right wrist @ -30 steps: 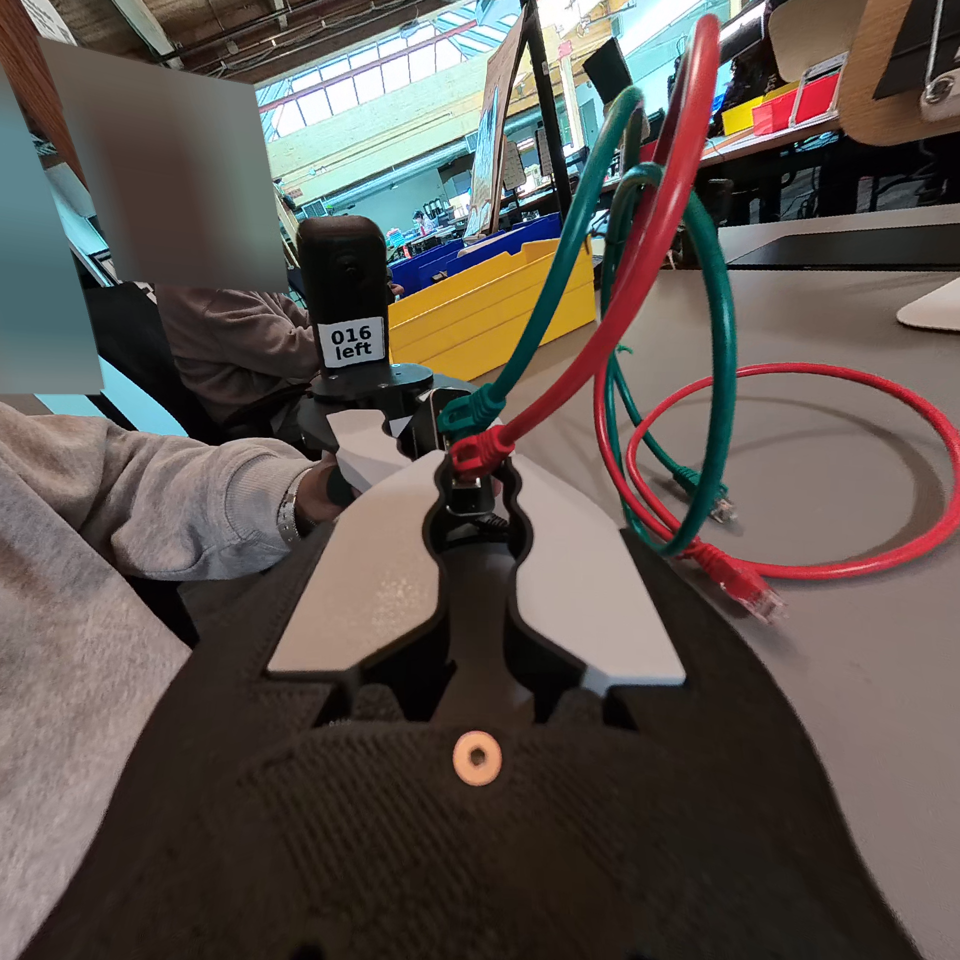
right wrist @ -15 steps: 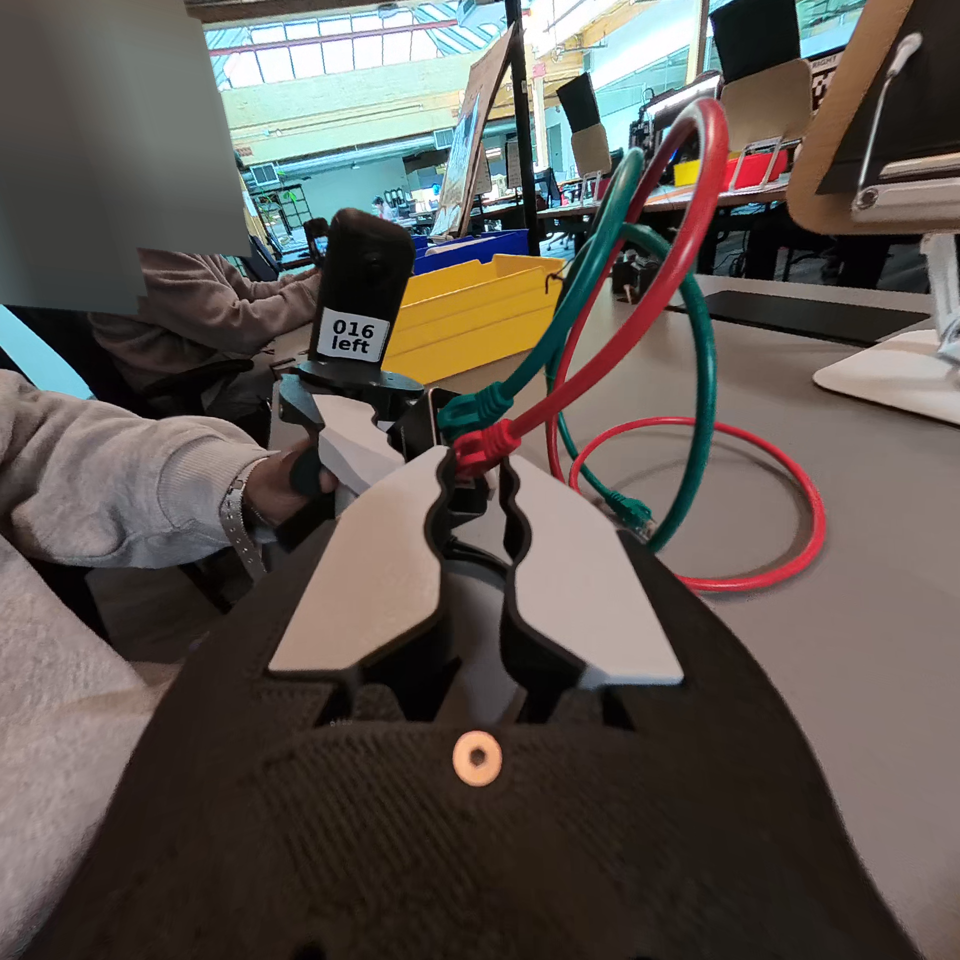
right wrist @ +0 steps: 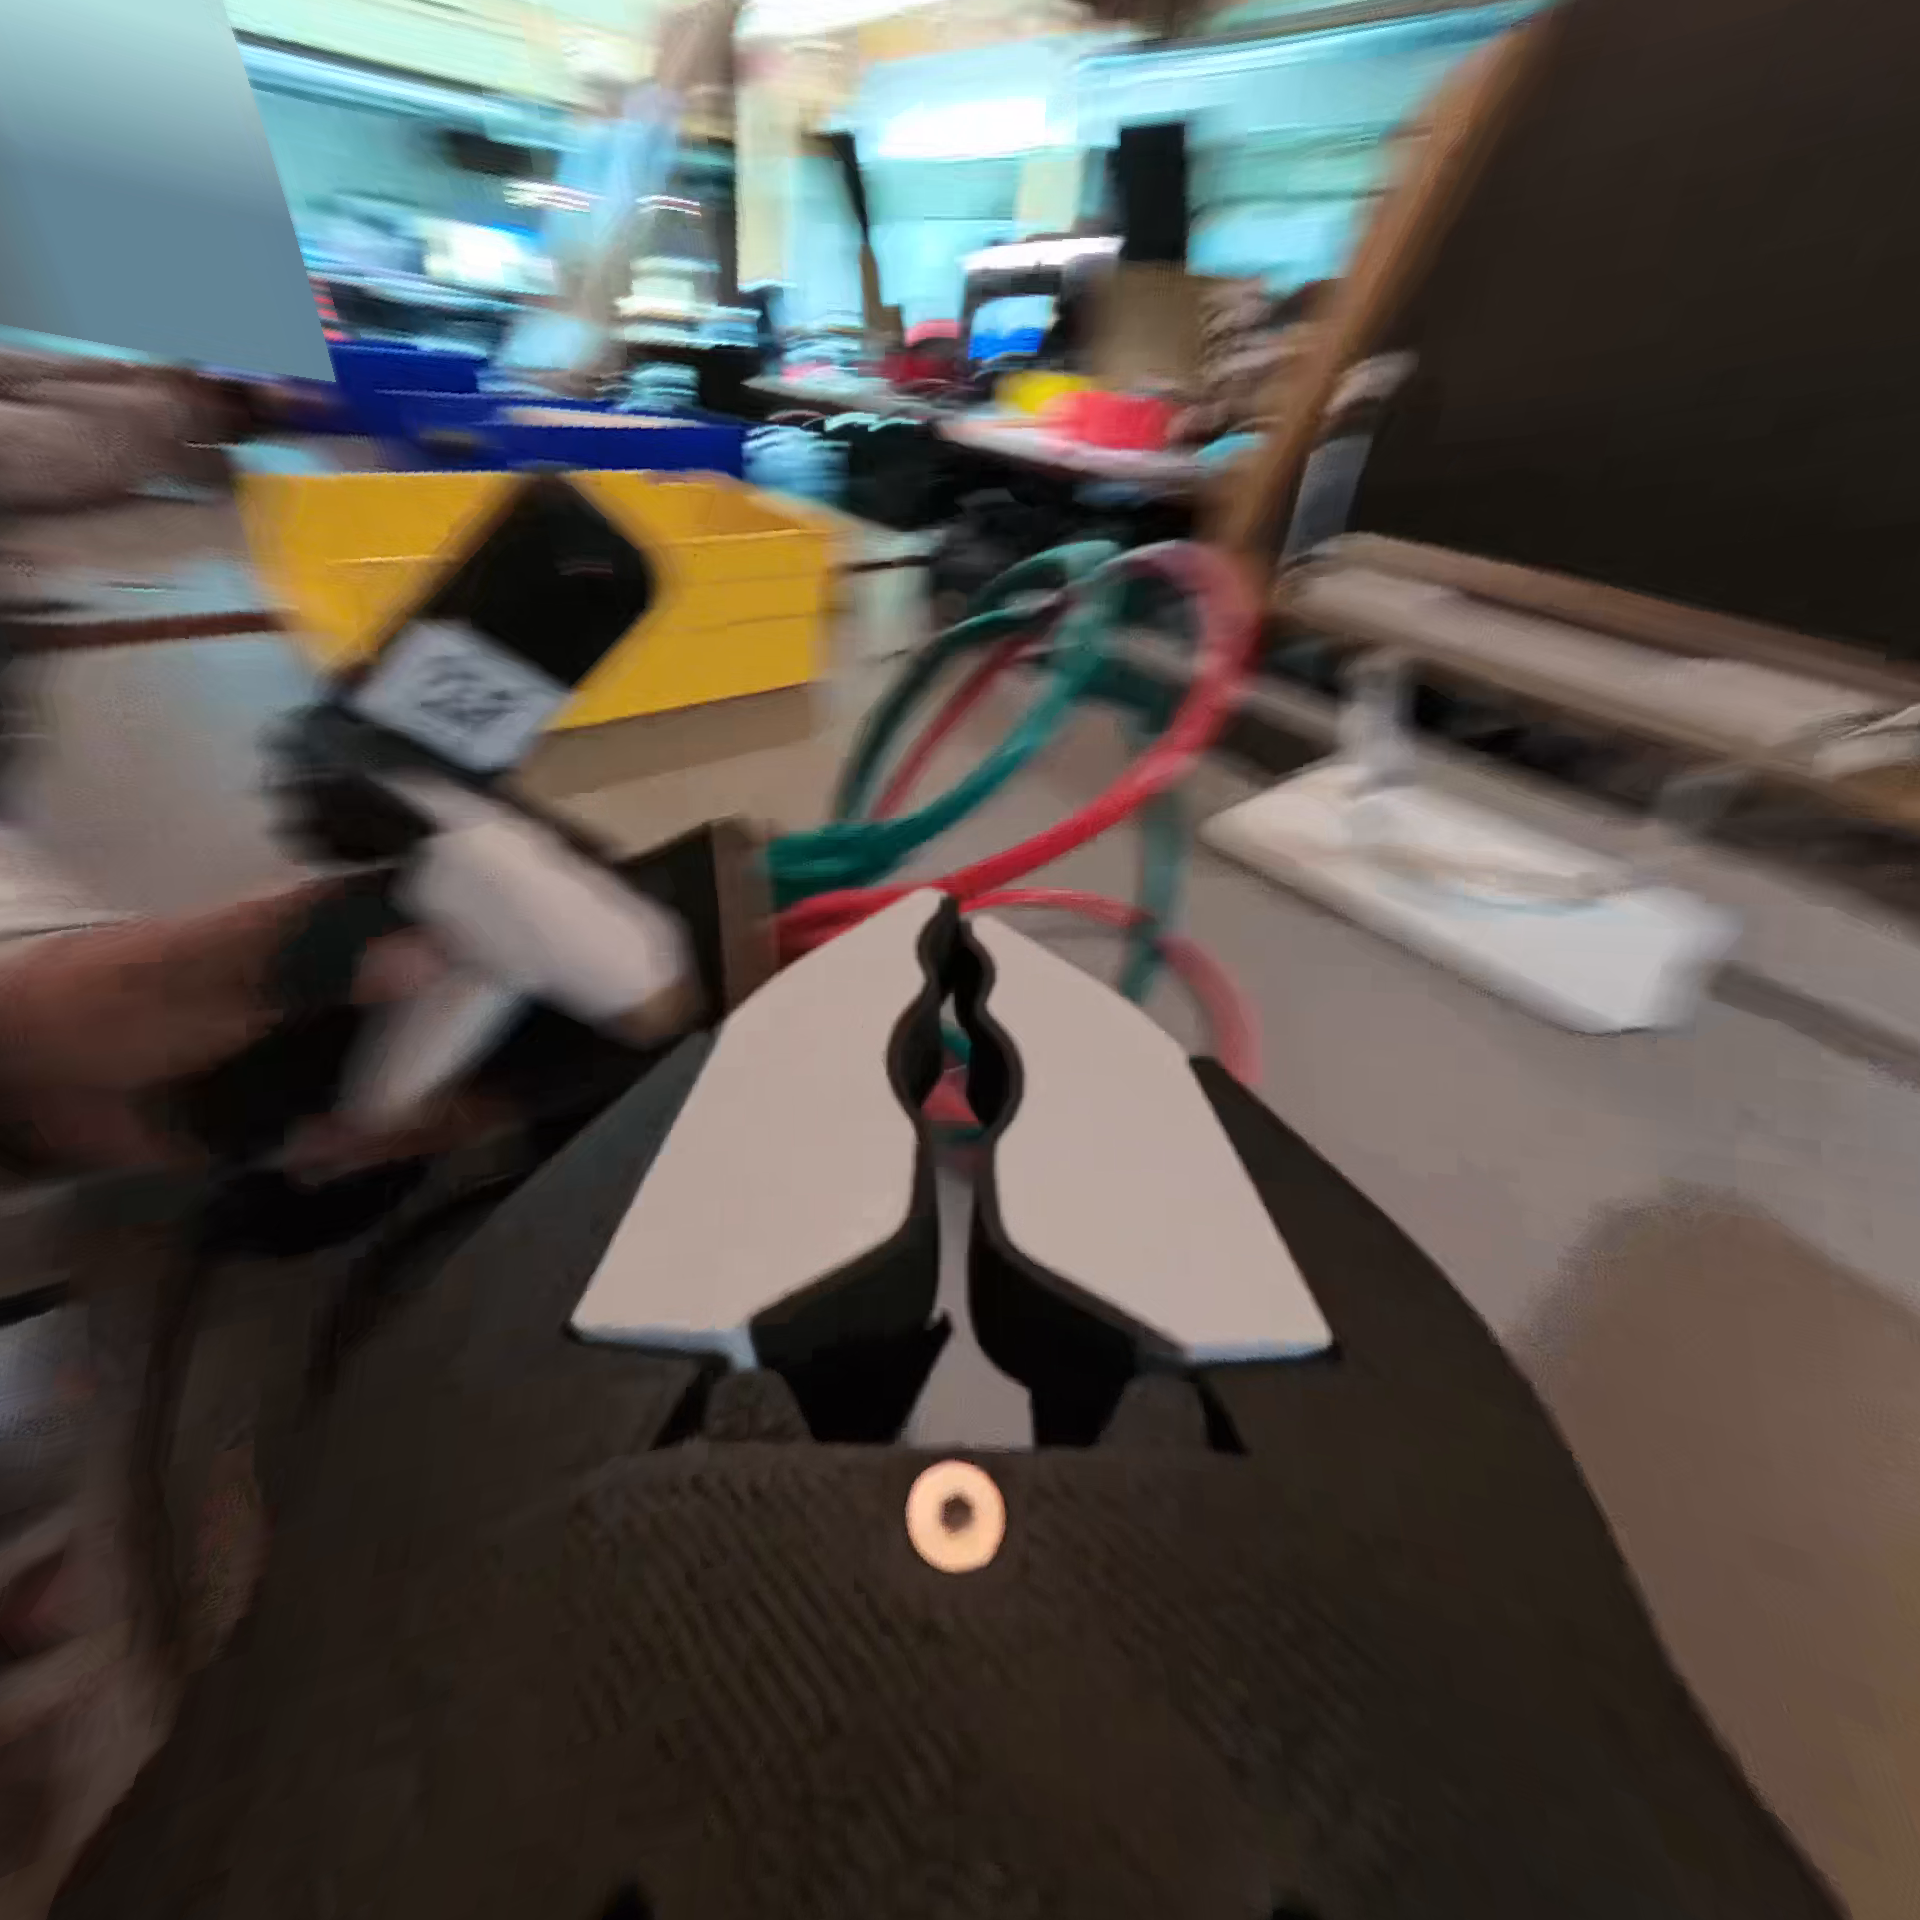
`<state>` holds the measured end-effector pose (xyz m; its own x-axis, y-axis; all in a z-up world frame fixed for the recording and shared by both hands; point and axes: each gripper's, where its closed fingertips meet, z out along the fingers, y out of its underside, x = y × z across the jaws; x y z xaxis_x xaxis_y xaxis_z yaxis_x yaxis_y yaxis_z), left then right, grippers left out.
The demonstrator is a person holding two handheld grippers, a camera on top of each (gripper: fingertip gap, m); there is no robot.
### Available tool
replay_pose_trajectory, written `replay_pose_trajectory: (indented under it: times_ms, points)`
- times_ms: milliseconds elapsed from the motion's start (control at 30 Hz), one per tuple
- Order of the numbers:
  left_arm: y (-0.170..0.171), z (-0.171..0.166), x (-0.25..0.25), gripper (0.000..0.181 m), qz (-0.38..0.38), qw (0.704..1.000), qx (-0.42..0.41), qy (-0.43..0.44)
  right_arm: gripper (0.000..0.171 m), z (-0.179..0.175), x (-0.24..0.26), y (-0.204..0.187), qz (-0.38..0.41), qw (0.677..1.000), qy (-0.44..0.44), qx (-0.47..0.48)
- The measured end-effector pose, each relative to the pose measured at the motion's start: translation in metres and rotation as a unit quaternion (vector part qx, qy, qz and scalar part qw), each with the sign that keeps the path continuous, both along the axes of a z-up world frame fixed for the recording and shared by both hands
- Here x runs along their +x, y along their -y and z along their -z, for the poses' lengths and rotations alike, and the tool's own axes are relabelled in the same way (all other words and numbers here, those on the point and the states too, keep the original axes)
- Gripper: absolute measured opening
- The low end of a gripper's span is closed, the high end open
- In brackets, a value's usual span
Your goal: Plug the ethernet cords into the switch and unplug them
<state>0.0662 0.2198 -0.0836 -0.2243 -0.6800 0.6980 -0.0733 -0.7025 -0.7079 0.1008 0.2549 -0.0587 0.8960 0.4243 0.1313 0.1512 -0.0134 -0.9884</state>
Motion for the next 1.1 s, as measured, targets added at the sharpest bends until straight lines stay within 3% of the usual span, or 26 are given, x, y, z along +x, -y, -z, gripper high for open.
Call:
replay_pose_trajectory:
  times_ms: [67,133,200,300,367,467,1100]
  points:
    - [0.024,0.007,0.002,0.028,0.040,0.998,0.031,-0.022,0.000,-0.007,0.043,-0.010,0.042,0.999,-0.028,-0.003]
    - [0.036,-0.005,0.005,0.028,0.046,0.998,0.041,-0.003,0.000,-0.004,0.058,-0.009,0.009,0.987,-0.152,-0.049]
    - [0.029,-0.009,0.005,0.028,0.029,0.997,0.073,0.004,0.000,0.000,0.055,-0.003,-0.031,0.973,-0.222,-0.061]
    - [0.011,0.000,-0.002,0.028,0.013,0.998,0.068,0.007,0.001,0.002,0.027,0.004,-0.096,0.971,-0.211,-0.062]
    - [0.000,-0.003,-0.007,0.028,0.004,0.999,0.014,0.036,0.016,0.004,0.000,0.008,-0.142,0.966,-0.206,-0.069]
    - [-0.006,-0.004,-0.007,0.028,0.001,0.998,-0.017,0.052,0.024,0.011,-0.032,0.014,-0.184,0.953,-0.220,-0.098]
    - [0.008,-0.002,-0.001,0.032,0.004,0.998,0.048,0.051,0.017,0.008,-0.041,0.017,-0.228,0.905,-0.330,-0.140]
